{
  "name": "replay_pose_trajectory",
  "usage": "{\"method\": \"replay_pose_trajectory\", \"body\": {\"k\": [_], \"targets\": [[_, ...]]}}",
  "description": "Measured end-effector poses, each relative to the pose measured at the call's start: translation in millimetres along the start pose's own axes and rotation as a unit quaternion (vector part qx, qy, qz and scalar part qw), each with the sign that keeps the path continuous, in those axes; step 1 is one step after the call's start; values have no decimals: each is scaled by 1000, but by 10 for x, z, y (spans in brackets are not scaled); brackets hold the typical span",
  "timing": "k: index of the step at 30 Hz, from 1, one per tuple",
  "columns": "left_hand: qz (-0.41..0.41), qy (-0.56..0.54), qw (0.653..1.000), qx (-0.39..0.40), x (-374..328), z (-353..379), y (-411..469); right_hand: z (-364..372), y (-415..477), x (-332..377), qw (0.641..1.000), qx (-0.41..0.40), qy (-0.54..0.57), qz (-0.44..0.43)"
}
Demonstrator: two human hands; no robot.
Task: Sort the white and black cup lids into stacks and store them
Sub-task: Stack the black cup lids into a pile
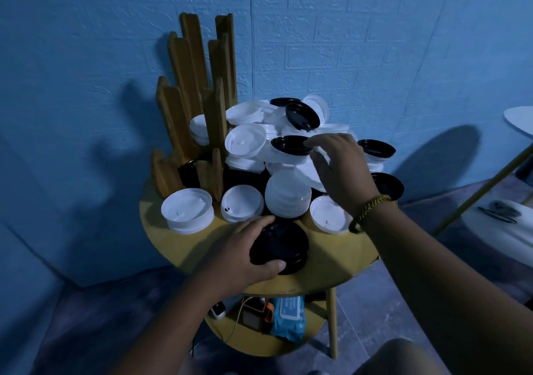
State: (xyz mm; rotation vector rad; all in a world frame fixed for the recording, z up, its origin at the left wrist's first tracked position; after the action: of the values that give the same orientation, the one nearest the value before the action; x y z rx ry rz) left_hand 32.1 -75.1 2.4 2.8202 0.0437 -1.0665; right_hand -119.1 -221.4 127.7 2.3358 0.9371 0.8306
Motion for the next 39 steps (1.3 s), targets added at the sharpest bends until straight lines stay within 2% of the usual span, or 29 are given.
{"method": "replay_pose_trajectory", "body": {"k": [4,7,14,18,22,27,31,35,37,39], "targets": [[0,-4,1000,3,-8,-3,-4,193,232,-133,991,91,-97,16],[-1,-10,1000,2,-24,-18,-12,261,273,-139,985,128,-117,2],[-2,-6,1000,1,-48,-30,-21,107,307,-144,997,72,-32,-2],[-1,0,1000,2,-77,-36,-28,-81,249,-132,993,24,106,49],[-1,-5,1000,1,-66,-39,-36,-360,-65,-12,949,-27,299,98],[10,-45,999,11,-94,-32,-35,-118,-752,106,838,112,496,196],[26,-86,996,-4,-117,-62,-49,136,-1008,63,803,176,505,262],[32,-222,971,-80,-132,-265,-124,240,-984,169,822,219,469,238],[17,-254,961,-105,-156,-337,-110,241,-917,247,840,211,448,223],[-7,-295,951,-94,-162,-338,-66,227,-864,295,851,179,443,218]]}}
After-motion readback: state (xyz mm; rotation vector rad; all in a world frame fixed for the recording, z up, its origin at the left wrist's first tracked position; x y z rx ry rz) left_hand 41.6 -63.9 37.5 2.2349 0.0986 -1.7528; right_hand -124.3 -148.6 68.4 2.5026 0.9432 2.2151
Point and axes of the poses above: each hand's wrist, its own y-axis towards the middle knuckle, its own z-axis out of the palm, x = y × z, the point moved 7 cm from there along y, towards the middle knuckle, and after that the axes turned 1 degree about y, right-handed, at the moved point
